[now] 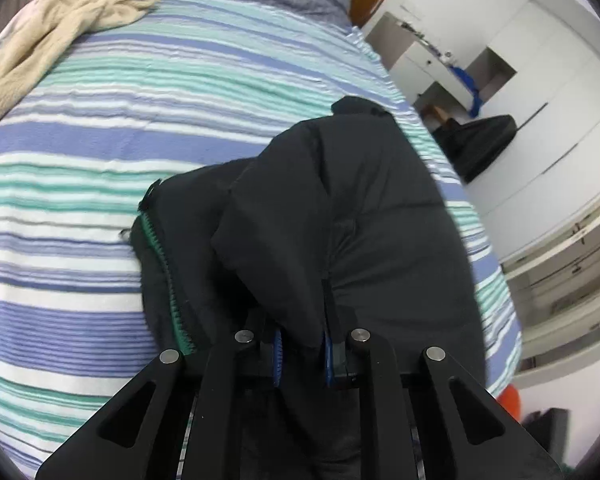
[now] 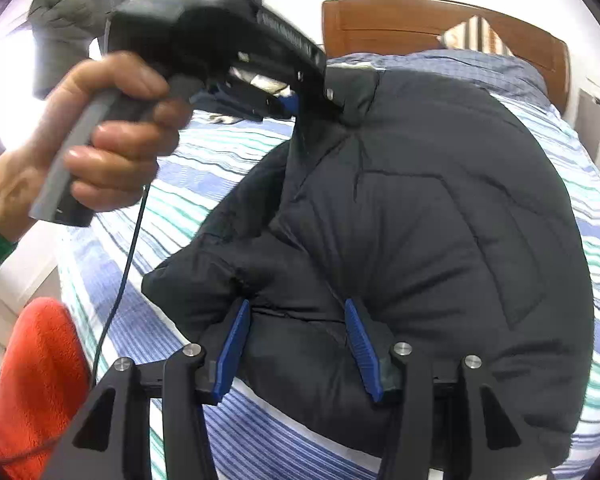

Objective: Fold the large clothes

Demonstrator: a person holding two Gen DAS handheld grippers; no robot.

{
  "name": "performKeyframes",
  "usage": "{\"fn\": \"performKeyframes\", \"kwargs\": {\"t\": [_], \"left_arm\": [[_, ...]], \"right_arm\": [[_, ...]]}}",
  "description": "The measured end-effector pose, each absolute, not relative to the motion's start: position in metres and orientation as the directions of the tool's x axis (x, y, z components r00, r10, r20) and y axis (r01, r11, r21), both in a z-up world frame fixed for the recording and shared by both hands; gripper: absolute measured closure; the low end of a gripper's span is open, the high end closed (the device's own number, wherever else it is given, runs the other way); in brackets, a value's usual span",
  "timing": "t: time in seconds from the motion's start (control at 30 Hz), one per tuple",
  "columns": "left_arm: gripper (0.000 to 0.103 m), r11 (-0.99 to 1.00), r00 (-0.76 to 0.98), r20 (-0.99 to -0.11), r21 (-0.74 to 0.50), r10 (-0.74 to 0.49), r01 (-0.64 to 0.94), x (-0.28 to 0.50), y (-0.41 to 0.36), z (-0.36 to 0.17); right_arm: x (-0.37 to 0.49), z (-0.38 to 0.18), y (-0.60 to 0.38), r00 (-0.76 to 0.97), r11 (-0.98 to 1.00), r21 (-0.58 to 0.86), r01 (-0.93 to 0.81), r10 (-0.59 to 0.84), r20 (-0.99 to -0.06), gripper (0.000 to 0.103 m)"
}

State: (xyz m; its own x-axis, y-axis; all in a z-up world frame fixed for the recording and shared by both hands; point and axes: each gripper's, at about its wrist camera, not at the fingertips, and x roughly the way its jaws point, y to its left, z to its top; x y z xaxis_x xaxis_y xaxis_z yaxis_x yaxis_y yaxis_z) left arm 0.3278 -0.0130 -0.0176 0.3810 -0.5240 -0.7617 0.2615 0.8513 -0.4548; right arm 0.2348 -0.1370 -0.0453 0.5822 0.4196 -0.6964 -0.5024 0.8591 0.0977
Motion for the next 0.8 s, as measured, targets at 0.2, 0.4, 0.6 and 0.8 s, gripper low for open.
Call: {"fn": "performKeyframes", "kwargs": {"t": [0.2, 0.4, 0.6, 0.8], "left_arm": [[0.088, 0.856, 0.385, -0.764, -0.464, -0.517, 0.228, 0.333, -0.007, -0.029], [0.088, 0.856, 0.371, -0.773, -0.483, -0.515, 0.183, 0.333, 0.004, -0.047], [0.087, 0.849, 0.383, -0.764, -0.512, -0.519, 0.131, 0.327, 0.013, -0.058], [0.082, 0.914, 0.475, -0.781, -0.360, -0.406, 0.190, 0.302, -0.010, -0.026]], "right_arm": [[0.226, -0.005, -0.126, 0.620, 0.841, 0.153, -0.518, 0.493, -0.611, 0.053], [0.267, -0.066, -0.098, 0.497, 0.831, 0.226, -0.509, 0.497, -0.711, 0.057], [0.274, -0.083, -0.090, 0.495, 0.835, 0.170, -0.524, 0.461, -0.737, 0.058], [0.248, -0.050, -0.090, 0.519, 0.830, 0.159, -0.535, 0.471, -0.713, 0.055]]}}
